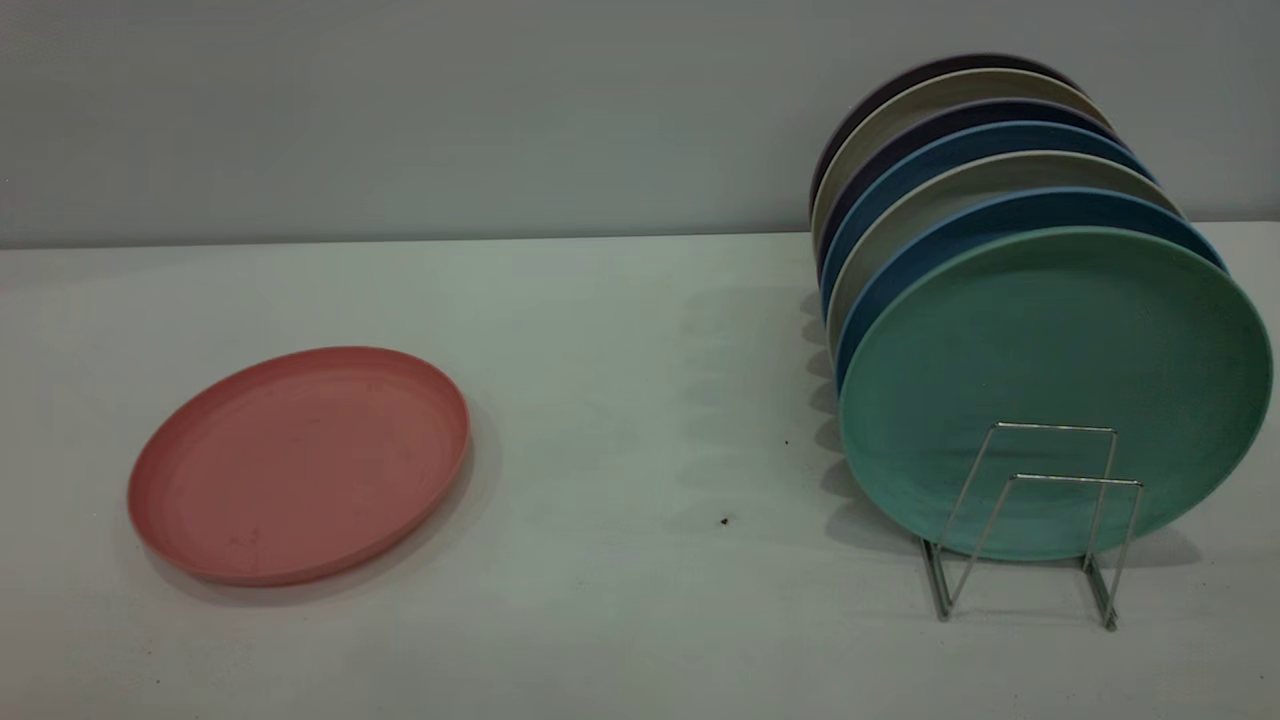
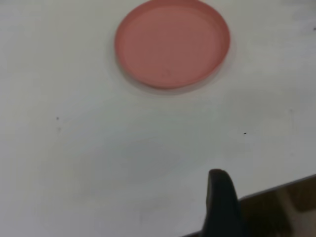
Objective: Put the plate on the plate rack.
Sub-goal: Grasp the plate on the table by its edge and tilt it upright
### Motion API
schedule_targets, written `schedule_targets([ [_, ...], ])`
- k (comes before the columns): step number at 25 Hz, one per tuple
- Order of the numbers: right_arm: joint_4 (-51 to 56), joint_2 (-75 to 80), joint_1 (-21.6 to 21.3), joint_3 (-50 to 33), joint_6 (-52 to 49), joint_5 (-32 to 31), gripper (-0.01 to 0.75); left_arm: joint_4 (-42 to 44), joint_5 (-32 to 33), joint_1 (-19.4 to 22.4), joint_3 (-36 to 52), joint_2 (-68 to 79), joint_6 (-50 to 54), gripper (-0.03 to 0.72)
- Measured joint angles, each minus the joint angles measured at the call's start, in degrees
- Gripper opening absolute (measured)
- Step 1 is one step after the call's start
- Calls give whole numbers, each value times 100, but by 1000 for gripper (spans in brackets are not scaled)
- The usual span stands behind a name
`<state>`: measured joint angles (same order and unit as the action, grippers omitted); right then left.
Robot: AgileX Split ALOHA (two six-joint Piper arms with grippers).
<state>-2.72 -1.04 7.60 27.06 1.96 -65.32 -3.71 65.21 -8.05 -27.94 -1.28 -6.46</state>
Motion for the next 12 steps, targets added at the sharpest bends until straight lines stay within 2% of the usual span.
schedule_targets([
  [8, -266, 92, 945, 0, 0, 17, 243, 134, -11, -23, 0, 495, 646, 497],
  [12, -676, 599, 1076, 19, 0, 194, 243, 371, -251, -23, -49, 1302, 756, 497],
])
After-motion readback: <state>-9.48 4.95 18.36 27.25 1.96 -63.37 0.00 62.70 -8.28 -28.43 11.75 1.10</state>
